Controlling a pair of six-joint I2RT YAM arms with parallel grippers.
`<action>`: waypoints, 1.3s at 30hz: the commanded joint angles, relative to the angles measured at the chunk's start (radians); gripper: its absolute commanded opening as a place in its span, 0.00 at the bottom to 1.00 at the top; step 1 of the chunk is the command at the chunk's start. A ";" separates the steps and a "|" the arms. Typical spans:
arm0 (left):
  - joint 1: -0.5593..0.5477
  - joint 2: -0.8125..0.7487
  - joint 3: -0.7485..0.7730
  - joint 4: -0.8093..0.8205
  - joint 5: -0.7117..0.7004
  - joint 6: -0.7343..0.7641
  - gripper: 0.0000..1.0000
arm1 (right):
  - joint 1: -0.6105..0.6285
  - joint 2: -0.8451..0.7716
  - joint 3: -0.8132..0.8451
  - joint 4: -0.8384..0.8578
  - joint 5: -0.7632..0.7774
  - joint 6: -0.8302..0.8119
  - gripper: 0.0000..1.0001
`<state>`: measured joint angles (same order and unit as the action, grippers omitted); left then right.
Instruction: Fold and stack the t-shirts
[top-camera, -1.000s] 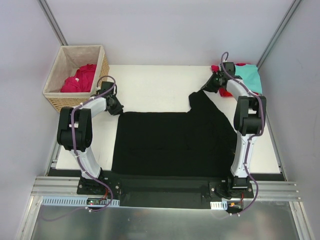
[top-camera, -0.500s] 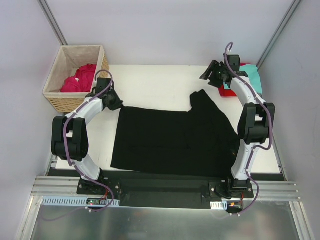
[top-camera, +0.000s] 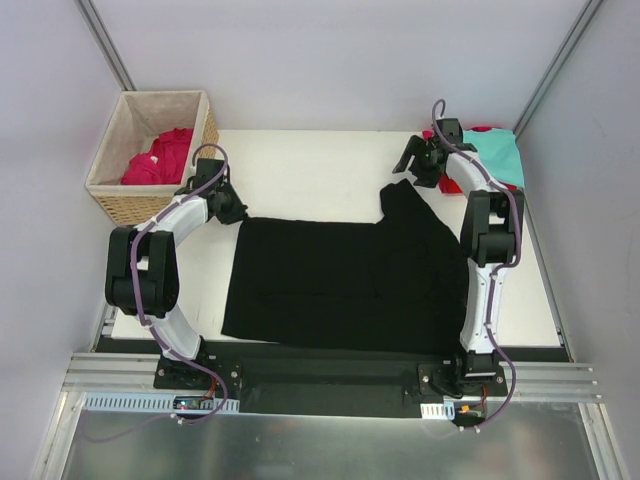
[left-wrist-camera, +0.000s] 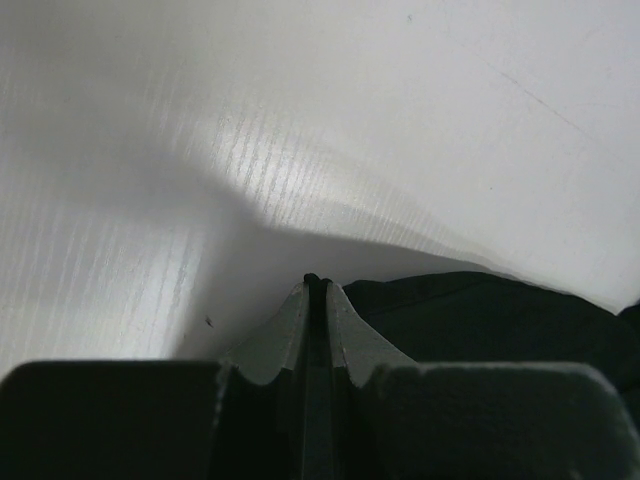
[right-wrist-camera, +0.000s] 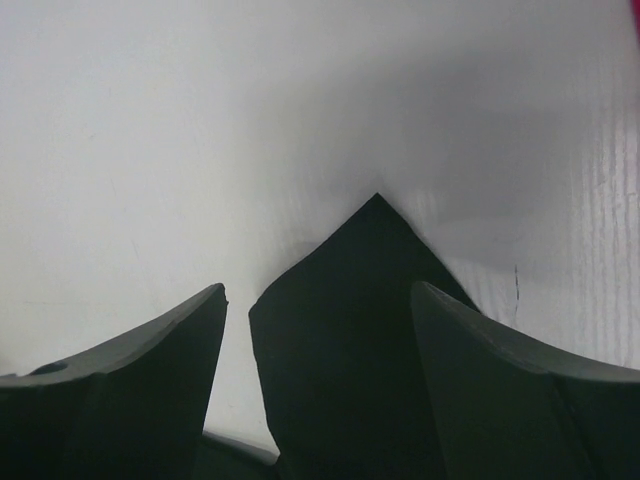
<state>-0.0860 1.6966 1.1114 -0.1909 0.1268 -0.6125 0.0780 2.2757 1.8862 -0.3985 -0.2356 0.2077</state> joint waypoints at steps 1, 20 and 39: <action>-0.017 0.014 0.010 0.013 0.016 -0.006 0.00 | 0.009 0.025 0.094 -0.057 0.031 -0.051 0.77; -0.023 0.023 0.011 0.013 0.002 -0.003 0.00 | 0.065 0.171 0.369 -0.333 0.278 -0.202 0.67; -0.023 0.025 0.015 0.013 -0.013 0.000 0.00 | 0.042 0.237 0.453 -0.398 0.280 -0.183 0.51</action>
<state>-0.1040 1.7157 1.1114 -0.1871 0.1257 -0.6128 0.1211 2.5000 2.2803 -0.7544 0.0383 0.0212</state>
